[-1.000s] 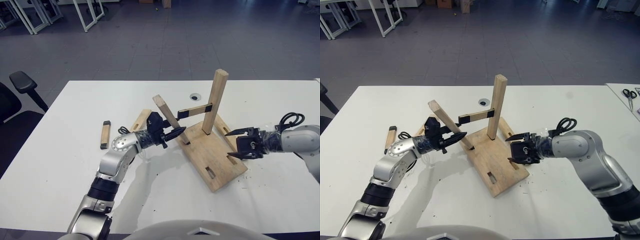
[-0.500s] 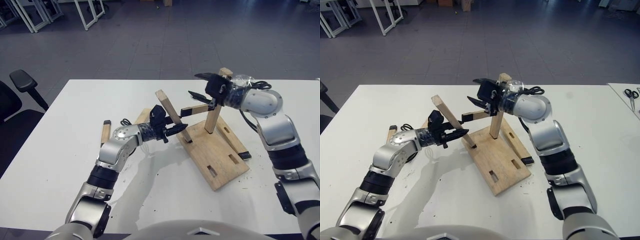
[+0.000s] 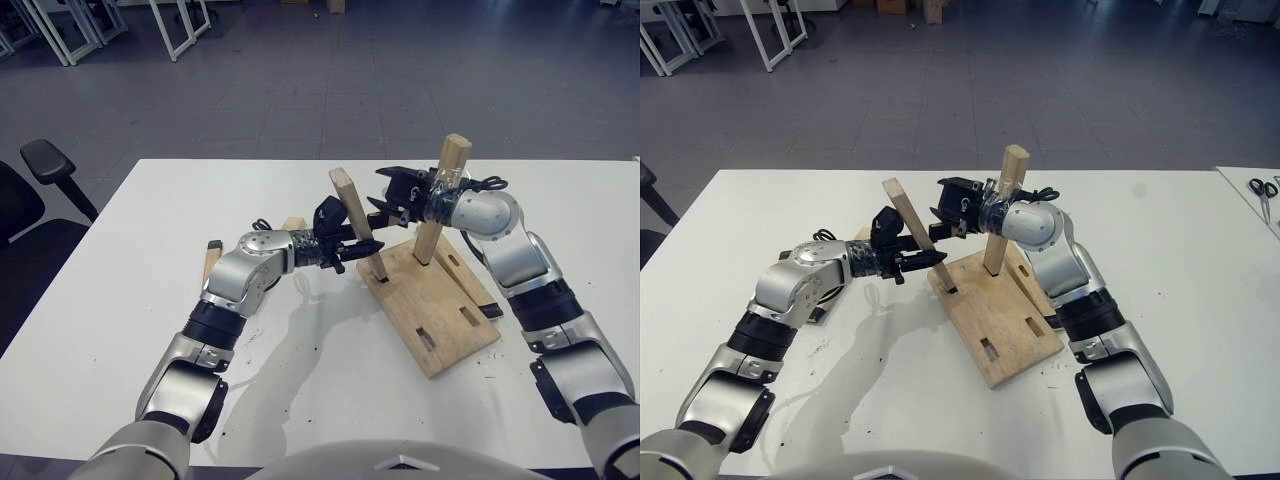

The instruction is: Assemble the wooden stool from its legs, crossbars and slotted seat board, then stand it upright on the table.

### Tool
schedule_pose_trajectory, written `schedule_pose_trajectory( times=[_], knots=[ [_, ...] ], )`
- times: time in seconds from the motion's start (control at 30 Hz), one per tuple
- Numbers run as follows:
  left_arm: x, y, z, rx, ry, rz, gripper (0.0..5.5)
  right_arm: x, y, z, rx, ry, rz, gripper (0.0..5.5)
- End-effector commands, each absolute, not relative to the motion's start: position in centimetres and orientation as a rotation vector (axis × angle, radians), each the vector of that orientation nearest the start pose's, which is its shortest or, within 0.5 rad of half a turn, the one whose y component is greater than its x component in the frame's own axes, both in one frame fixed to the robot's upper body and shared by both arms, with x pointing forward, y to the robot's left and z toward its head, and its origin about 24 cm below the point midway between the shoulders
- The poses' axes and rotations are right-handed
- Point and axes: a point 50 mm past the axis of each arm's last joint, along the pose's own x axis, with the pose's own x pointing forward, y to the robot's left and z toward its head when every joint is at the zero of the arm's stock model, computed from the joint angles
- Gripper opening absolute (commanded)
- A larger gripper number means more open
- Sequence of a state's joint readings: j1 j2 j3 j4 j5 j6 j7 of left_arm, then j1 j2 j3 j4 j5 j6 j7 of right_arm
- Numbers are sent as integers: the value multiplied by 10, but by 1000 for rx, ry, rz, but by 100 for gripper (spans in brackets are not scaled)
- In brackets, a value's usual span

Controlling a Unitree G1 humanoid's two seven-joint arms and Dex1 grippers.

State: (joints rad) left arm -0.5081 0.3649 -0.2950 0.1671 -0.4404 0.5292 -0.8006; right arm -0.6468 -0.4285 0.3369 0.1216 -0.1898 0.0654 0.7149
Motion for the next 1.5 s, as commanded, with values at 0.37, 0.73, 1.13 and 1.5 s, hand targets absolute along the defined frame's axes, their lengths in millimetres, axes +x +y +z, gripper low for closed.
schedule_pose_trajectory(
  times=[0.37,0.73,1.13,1.5],
  knots=[
    [277,124,9,119,842,-985,204,310,-123,68,-918,247,1045,227],
    [266,137,-24,-110,1089,-938,204,324,-127,97,-873,169,920,227],
    [263,133,-31,276,1073,-975,204,325,-114,210,-799,-385,634,227],
    [272,123,-20,249,995,-943,204,309,-131,96,-989,91,892,227]
  ],
)
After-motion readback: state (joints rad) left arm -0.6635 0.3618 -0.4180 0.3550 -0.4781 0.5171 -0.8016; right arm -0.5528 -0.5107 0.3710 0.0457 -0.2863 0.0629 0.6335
